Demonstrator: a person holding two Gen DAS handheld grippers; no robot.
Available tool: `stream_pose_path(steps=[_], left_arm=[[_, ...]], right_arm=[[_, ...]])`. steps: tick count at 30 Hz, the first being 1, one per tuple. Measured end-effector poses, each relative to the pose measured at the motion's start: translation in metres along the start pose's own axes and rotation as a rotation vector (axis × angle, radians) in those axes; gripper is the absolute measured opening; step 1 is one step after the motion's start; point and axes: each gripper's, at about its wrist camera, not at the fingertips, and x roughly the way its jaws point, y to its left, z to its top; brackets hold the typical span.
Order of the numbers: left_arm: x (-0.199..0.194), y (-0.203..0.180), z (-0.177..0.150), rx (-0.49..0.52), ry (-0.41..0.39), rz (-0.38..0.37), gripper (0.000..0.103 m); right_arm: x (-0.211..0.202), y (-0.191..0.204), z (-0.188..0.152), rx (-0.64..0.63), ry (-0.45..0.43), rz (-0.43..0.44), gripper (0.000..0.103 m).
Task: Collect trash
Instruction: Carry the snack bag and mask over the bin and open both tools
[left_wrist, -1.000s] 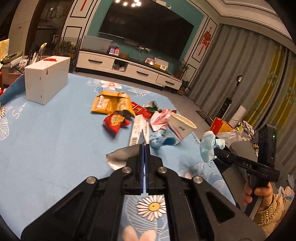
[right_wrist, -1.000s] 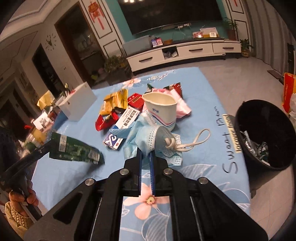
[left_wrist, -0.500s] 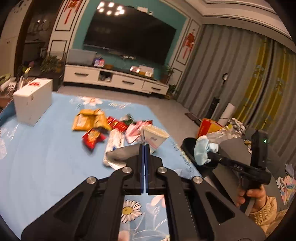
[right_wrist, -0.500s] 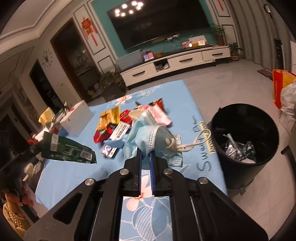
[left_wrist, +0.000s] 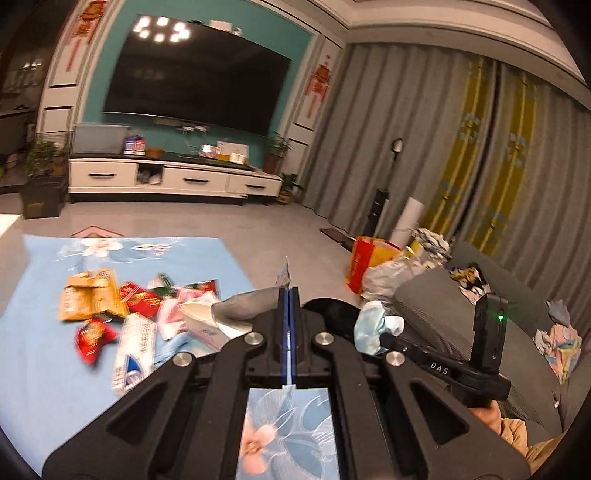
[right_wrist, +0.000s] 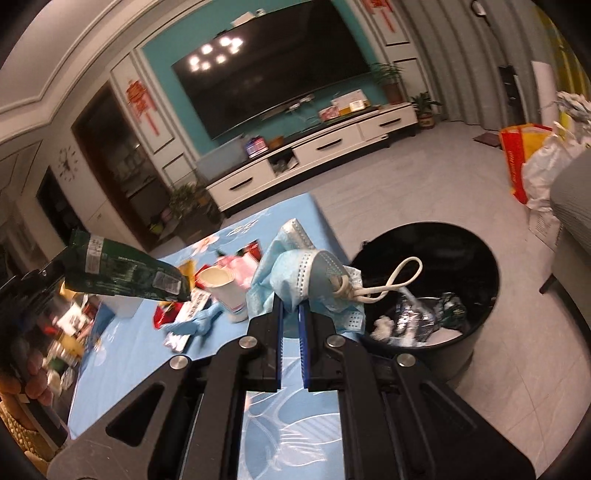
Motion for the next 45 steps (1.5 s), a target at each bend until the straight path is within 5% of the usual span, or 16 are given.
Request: stream_pose_path(steps=[13, 23, 26, 27, 30, 32, 45], left_arm=[[0.148, -0.07, 0.001, 0.069, 0.158, -0.15, 0.002], [0.244, -0.089, -0.035, 0.085, 0.337, -0.146, 0.002], [0.265, -0.094, -0.045, 0.104, 0.38, -0.138, 0.002], [0.268, -0.095, -0.047, 0.109, 0.39, -0.137, 0.002], [0.274, -0.096, -0.052, 0.114, 0.408, -0.126, 0.011], [0.271, -0.092, -0.054, 0.115, 0.405, -0.115, 0.049], [0.188, -0.062, -0.057, 0.09, 0.325, -0.034, 0.067]], right_arm=[[0.018, -0.077, 0.011, 0.127, -0.009, -0.105, 0.009], [0.063, -0.106, 0.008, 0.176, 0.075, -0.143, 0.009], [0.076, -0.113, 0.006, 0.194, 0.105, -0.161, 0.024], [0.081, -0.116, 0.005, 0.203, 0.12, -0.172, 0.036], [0.083, -0.121, 0.002, 0.212, 0.129, -0.19, 0.047], [0.08, -0.121, 0.001, 0.214, 0.128, -0.191, 0.052], [0.045, -0.099, -0.011, 0.193, 0.128, -0.174, 0.064]])
